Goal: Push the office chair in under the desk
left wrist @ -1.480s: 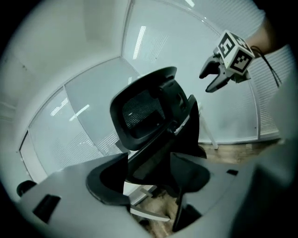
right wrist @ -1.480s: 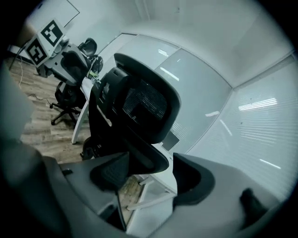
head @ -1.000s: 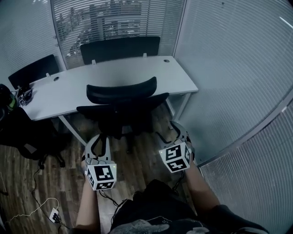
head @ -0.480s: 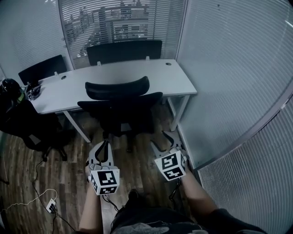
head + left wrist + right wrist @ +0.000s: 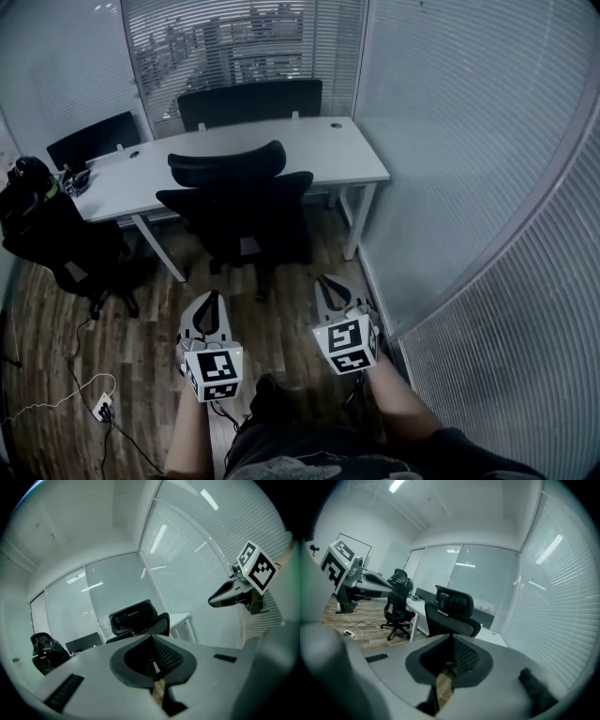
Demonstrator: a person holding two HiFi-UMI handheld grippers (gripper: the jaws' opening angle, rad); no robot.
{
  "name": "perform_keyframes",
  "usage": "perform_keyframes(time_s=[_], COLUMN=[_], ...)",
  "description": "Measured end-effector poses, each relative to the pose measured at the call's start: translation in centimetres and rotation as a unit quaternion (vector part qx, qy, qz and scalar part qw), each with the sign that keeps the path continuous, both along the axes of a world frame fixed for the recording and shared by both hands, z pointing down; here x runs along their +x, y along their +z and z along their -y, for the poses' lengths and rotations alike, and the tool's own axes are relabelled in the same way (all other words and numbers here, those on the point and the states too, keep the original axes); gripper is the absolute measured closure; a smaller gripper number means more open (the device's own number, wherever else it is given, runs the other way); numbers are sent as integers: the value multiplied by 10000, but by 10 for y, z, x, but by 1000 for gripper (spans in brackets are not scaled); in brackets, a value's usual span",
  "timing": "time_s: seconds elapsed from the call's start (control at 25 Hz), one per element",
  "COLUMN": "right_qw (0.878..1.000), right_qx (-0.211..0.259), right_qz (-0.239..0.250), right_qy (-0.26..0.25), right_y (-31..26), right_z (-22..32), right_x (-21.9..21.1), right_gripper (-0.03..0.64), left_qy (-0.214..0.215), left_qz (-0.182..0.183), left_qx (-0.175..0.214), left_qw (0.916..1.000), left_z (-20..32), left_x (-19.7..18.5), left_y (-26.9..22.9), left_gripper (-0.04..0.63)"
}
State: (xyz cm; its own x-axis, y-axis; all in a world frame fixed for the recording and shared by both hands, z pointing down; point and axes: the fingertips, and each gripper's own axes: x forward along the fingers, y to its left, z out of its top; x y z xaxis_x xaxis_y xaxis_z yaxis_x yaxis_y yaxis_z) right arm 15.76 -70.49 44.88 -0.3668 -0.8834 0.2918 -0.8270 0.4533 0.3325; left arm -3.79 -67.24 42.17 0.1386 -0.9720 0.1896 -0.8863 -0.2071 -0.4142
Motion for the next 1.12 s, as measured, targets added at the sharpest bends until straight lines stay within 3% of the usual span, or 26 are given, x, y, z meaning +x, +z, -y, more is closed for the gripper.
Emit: perform_keyframes(time_s=[0.24, 0.48, 0.64, 0.88, 1.12], right_qw=[9992, 9987, 9983, 9982, 9977], right_qx=[-215, -296, -319, -309, -238], right_qz=[303, 140, 28, -174, -344], right_qy=[-168, -387, -478, -485, -536], right_y=[9, 16, 20, 23, 10], right_z=[-54, -90, -105, -137, -191], right_x=[-2, -12, -25, -45, -84], right_gripper=[594, 594, 594, 595, 595], left_qy=[-133, -197, -161, -87, -72], left_qz=[-59, 51, -64, -134, -265], left_qx=[-174, -192, -255, -268, -337], left_qw=[9997, 9996, 9995, 9995, 9991], left_z=[-57, -93, -108, -144, -193], left_x=[6, 8, 5, -9, -47], left_y=[9, 11, 17, 22, 24], left_gripper=[577, 577, 577, 577, 577])
